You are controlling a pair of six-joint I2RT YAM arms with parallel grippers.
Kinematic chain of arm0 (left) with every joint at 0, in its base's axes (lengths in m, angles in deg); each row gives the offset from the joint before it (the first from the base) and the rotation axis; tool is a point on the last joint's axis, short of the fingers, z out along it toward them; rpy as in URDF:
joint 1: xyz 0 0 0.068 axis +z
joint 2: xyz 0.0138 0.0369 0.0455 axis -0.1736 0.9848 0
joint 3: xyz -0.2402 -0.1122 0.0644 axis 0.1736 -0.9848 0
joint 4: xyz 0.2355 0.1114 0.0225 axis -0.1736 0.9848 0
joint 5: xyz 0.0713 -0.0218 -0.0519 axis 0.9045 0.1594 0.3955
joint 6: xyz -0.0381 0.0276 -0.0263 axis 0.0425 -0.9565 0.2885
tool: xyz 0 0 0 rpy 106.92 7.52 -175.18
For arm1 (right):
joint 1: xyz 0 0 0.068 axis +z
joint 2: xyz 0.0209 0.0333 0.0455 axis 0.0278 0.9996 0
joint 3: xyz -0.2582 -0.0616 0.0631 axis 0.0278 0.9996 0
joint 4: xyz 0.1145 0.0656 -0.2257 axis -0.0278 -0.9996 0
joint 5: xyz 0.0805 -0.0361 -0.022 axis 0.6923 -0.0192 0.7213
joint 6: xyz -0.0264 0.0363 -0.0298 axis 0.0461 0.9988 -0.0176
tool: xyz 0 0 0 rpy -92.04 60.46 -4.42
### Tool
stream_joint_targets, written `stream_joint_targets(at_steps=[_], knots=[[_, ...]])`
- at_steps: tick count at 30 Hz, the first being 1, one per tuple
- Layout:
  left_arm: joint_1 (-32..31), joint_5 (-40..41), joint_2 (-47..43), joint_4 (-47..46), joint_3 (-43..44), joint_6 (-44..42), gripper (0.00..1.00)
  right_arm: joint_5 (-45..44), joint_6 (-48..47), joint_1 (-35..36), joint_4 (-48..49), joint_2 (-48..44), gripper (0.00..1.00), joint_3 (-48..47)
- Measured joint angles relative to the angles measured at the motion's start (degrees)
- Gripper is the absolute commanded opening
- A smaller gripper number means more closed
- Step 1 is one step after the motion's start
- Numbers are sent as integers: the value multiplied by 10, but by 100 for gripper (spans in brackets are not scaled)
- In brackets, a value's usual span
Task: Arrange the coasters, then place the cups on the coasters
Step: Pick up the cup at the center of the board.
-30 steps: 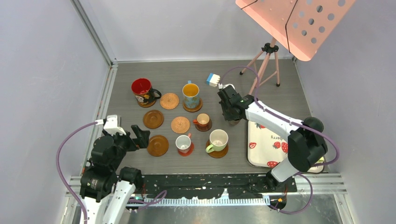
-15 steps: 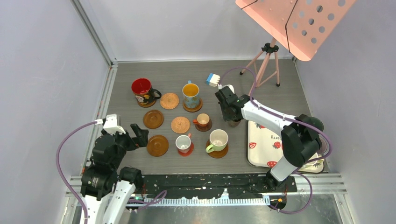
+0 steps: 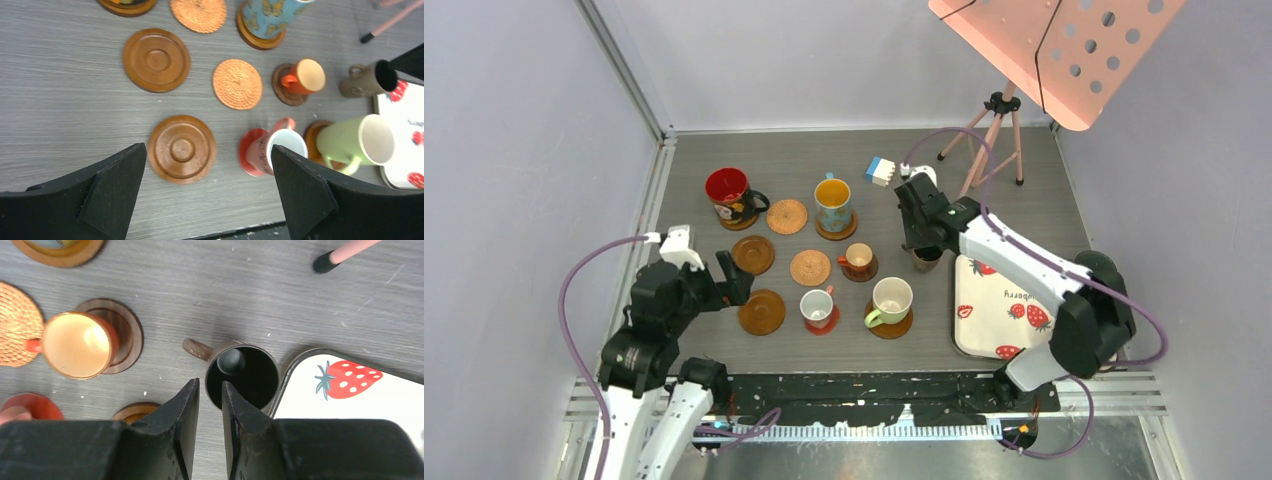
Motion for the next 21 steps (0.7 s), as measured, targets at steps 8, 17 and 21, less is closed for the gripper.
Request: stream_joint_targets(at_steps=[8, 17, 21], knots=[[-38, -91, 173, -9, 85, 31, 91, -10, 14, 0, -14, -163, 31, 12], [-216, -53, 387, -63, 210, 63, 83, -18, 37, 0, -10, -363, 37, 109], [-257, -41, 501, -95, 276, 75, 77, -18, 43, 0, -10, -433, 42, 144]])
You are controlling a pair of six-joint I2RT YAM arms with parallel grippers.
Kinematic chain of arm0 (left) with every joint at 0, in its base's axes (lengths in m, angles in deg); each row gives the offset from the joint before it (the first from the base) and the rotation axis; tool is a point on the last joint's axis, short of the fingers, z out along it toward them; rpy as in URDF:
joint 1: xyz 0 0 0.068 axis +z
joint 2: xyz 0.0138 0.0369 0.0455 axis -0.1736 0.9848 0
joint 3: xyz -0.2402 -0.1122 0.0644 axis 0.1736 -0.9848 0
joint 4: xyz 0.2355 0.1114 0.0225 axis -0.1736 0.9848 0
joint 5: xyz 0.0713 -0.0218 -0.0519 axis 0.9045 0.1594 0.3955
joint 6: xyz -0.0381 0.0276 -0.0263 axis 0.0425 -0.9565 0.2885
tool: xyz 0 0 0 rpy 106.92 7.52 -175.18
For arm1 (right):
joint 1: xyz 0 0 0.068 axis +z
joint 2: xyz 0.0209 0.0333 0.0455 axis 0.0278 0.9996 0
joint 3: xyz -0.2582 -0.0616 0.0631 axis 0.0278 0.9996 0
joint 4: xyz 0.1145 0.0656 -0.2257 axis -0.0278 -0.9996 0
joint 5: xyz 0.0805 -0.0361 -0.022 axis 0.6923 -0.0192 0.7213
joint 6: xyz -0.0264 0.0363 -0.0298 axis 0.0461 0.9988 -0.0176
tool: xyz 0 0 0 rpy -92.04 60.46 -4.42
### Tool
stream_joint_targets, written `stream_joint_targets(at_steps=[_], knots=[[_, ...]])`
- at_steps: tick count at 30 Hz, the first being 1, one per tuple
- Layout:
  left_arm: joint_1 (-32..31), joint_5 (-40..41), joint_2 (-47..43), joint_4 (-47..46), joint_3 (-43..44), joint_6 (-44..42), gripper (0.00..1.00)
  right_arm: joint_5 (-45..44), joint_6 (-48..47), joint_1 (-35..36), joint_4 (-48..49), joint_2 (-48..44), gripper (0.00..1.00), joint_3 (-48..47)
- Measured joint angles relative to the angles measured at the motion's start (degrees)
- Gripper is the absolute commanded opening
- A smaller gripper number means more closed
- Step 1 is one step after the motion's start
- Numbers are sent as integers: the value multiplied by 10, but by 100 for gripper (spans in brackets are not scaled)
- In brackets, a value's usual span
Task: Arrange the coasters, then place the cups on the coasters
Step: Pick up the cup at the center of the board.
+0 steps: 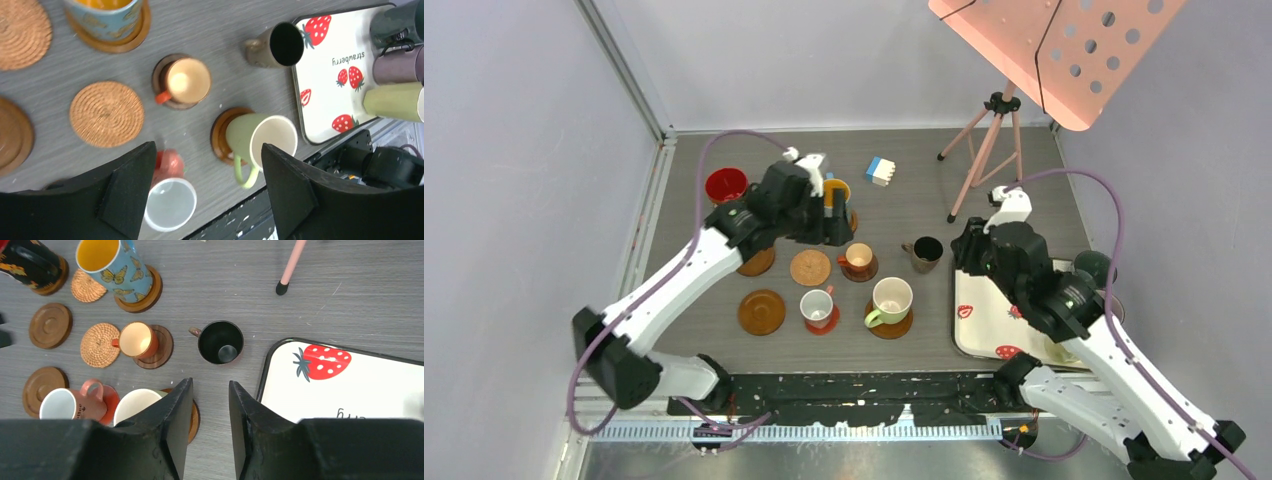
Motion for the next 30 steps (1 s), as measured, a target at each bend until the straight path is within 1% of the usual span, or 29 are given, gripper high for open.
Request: stream_joint_targets(at_steps=[4, 7, 12, 16, 22, 30], knots=[[-31, 8, 100, -30, 59, 8, 73, -1, 6, 0, 3, -59, 53, 22], [-52, 10, 162, -52, 96, 17, 69, -3, 9, 0, 3, -91, 56, 30], [-76, 9, 253, -91, 143, 39, 65, -11, 10, 0, 2, -130, 57, 33], [-86, 5, 315, -110, 171, 57, 63, -17, 10, 0, -2, -145, 57, 38], [-93, -8, 368, -134, 179, 82, 59, -33, 12, 0, -10, -156, 57, 50], [-95, -33, 429, -147, 223, 94, 53, -39, 13, 0, -13, -162, 57, 59]])
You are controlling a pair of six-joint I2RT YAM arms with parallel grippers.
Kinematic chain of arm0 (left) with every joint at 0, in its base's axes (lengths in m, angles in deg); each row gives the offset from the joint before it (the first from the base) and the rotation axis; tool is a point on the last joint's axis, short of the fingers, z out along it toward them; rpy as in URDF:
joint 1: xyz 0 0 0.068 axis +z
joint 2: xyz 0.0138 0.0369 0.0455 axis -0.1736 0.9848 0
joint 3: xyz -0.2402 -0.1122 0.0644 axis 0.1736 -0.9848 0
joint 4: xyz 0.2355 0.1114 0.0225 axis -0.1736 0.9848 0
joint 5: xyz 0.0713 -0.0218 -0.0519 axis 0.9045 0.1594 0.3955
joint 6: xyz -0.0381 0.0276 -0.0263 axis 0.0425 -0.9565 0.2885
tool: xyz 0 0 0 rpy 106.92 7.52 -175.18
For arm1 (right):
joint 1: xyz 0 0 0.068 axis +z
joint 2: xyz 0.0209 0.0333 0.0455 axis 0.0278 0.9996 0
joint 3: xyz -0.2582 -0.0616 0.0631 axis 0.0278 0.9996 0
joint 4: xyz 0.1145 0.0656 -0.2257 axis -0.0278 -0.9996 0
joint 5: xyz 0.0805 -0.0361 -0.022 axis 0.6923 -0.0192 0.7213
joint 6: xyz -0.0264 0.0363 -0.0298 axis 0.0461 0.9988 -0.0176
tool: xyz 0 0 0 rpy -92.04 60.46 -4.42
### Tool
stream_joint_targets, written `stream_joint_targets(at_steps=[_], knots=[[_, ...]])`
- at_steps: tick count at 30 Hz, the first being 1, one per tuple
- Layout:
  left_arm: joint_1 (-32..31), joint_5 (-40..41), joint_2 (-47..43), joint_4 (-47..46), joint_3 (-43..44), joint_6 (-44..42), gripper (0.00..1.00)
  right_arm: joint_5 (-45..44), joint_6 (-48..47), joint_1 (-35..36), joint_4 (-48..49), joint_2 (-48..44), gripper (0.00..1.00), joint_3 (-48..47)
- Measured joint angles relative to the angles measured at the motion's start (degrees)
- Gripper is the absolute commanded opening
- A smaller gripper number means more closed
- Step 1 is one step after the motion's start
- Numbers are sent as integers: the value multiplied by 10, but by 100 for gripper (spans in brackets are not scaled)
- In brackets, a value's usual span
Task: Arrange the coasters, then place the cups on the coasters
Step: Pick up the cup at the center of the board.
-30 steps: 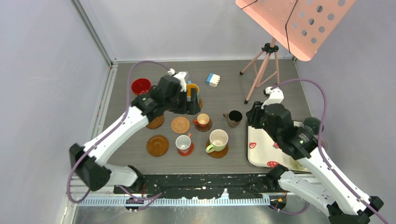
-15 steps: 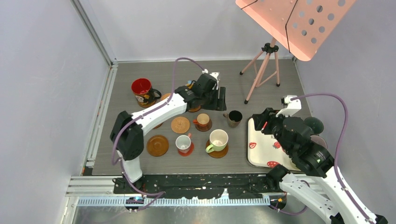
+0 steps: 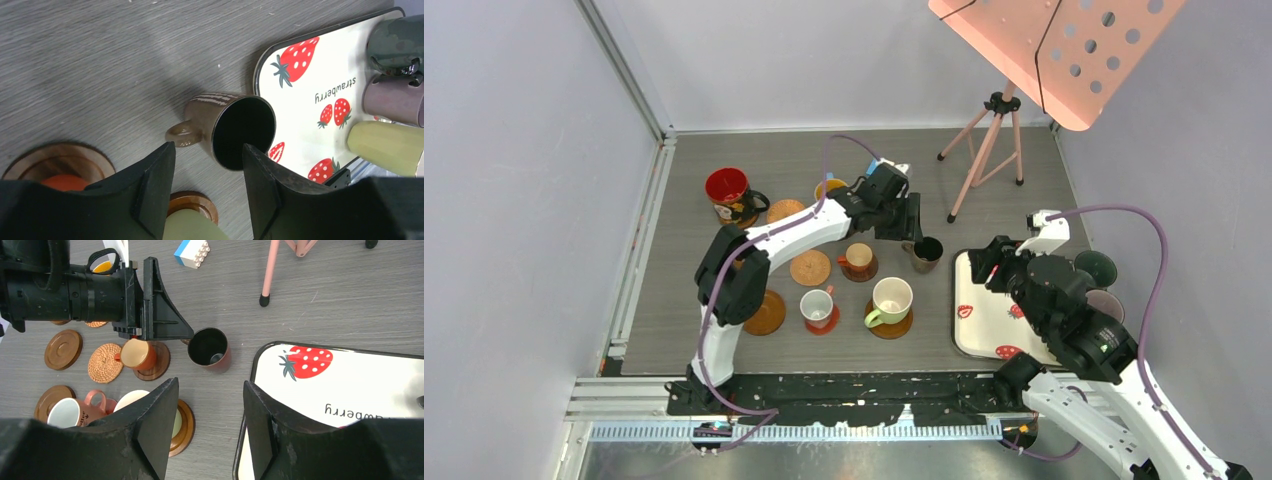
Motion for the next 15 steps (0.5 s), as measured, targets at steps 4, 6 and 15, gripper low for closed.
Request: stream_joint_targets(at_steps=[4, 6, 15], knots=[[-4, -9, 21, -7, 15, 8, 52, -3, 0, 0, -1, 0, 58, 2], [-5, -9, 28, -10, 17, 9, 51, -3, 0, 0, -2, 0, 57, 2], [-5, -12, 48, -19, 31, 8, 46, -10, 0, 0, -8, -5, 57, 9]])
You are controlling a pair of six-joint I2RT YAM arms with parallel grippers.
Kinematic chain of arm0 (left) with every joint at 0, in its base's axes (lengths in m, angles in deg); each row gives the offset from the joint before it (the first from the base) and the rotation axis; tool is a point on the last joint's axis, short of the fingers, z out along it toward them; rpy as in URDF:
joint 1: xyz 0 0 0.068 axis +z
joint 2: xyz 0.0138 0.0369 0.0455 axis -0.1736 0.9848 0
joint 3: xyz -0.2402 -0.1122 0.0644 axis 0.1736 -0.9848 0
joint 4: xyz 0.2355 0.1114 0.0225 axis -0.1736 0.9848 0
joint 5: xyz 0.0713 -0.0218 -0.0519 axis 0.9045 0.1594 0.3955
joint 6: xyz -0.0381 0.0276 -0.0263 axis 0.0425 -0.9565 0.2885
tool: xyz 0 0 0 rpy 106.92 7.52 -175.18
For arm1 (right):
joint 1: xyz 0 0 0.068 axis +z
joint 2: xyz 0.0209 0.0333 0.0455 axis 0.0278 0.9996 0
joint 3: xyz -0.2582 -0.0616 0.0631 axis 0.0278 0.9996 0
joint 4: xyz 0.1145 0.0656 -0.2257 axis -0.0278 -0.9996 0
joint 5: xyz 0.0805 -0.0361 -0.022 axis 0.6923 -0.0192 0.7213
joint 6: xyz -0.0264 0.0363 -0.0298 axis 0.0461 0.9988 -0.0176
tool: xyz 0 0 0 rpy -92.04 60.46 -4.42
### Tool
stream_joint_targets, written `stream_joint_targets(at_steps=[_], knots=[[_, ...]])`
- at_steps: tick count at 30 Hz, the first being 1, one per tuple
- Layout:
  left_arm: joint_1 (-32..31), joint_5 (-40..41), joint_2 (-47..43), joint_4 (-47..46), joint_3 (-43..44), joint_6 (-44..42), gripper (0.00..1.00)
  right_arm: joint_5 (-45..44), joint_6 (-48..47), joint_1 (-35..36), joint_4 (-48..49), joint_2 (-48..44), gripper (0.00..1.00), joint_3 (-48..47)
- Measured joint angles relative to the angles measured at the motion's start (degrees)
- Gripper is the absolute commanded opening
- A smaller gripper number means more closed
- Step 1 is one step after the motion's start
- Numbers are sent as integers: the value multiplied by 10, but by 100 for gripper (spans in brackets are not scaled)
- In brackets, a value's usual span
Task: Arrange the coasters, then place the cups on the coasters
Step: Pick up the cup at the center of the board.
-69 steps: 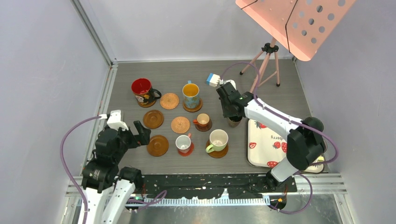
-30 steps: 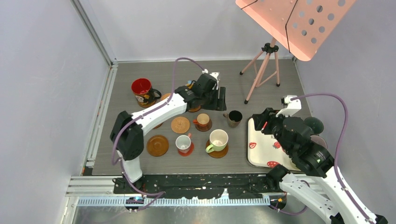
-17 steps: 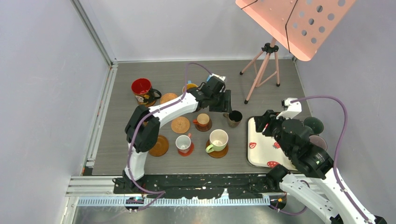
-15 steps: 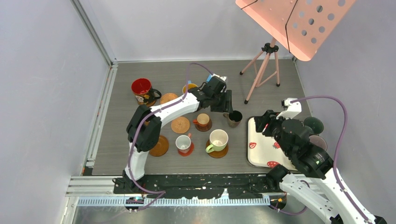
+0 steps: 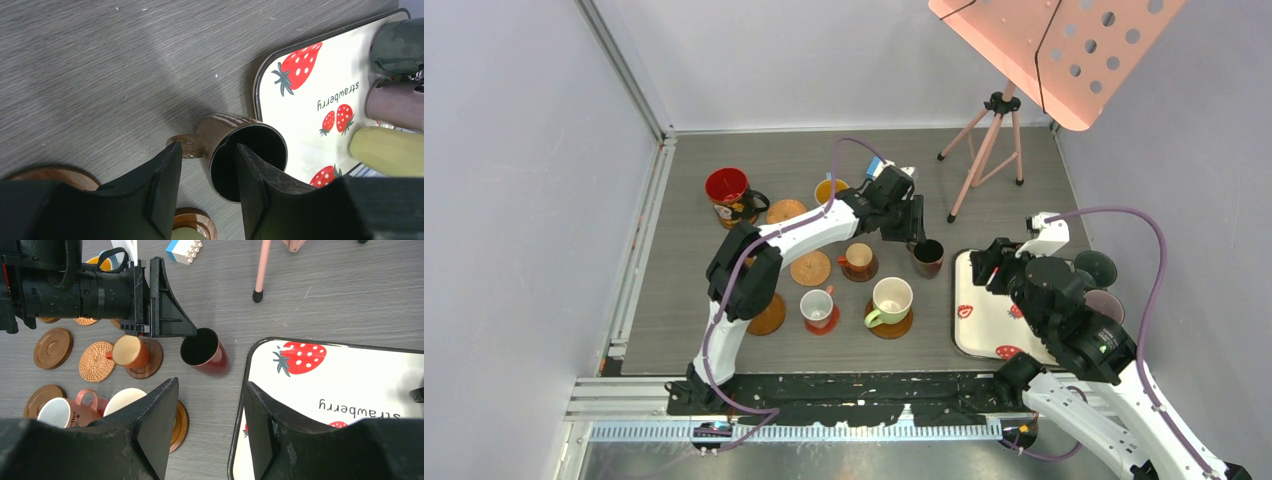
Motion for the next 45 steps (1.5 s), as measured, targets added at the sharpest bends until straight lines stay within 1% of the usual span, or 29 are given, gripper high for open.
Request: stream_joint_targets(at_steps=[12, 21, 31, 34, 38, 45], knots=[[-11, -1, 2, 7, 1, -3, 53, -3, 0, 0, -2, 0, 57, 3], [-28, -21, -10, 12, 8, -18, 54, -3, 0, 0, -2, 0, 57, 4], [-34, -42, -10, 23, 55, -51, 55, -5, 0, 0, -6, -11, 58, 4], [-34, -39, -3, 42, 71, -76, 55, -5, 0, 0, -8, -11, 57, 4], [-33, -35, 21, 65, 121, -124, 54, -8, 0, 0, -15, -13, 57, 4], [-33, -43, 38, 77, 127, -187, 54, -13, 0, 0, -17, -24, 57, 4]])
